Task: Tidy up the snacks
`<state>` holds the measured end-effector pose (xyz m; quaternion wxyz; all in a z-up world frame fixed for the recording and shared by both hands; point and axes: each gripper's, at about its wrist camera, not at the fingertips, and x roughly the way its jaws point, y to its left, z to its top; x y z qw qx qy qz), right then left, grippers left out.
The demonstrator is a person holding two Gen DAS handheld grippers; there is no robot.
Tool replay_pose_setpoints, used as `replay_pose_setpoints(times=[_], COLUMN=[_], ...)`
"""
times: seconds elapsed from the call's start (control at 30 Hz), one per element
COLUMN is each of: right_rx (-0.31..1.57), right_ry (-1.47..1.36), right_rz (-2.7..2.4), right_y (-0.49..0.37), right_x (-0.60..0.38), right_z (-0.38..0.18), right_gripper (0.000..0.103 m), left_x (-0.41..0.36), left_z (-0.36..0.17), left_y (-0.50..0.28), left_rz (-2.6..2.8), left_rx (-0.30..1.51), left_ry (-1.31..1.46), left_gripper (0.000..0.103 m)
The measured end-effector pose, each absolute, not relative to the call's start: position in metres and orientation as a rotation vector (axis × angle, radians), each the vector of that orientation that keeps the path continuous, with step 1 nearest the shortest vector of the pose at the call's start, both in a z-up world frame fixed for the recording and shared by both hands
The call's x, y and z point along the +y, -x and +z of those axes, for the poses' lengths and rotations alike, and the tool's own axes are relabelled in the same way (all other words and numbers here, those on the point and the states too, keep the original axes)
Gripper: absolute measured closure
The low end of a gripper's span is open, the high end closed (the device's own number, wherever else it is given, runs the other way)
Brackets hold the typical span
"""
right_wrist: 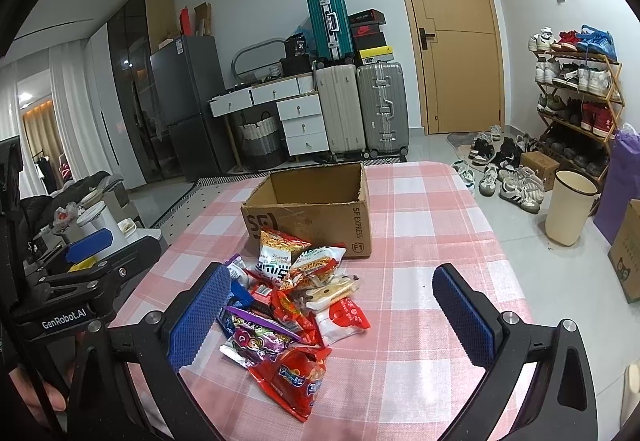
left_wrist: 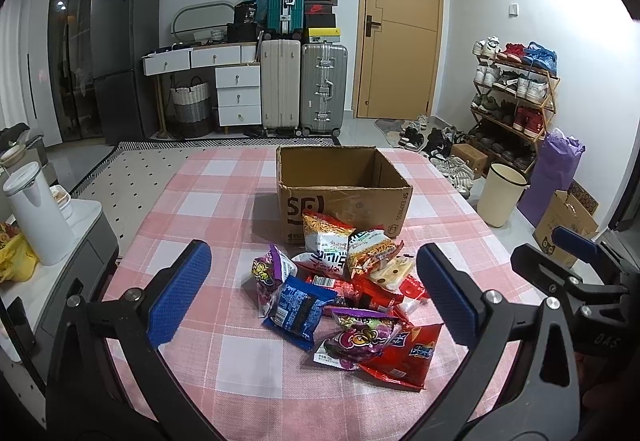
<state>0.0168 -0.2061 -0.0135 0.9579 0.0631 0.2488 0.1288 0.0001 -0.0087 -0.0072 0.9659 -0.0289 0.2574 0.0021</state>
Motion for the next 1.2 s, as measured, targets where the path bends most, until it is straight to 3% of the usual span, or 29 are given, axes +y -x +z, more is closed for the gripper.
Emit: replay_pose_setpoints(times=[0.63, 1.2], right_rx=[0.492, 0.719], right_ry=[-0.111, -0.112], right_rz=[0.332, 0.434], right_y=[-0.006, -0.031], right_x=[-0.204, -0.176], right_z=[-0.019, -0.104], right_gripper=[0.000, 0.000], left_x=[-0.010, 0.026], left_z=[-0.012, -0.035], left_y=[0.002, 0.013], left_rz=[-0.006, 0.015], left_rx=[0.521, 0.532], left_ry=[0.056, 0.081], left_gripper=[0.001, 0.001])
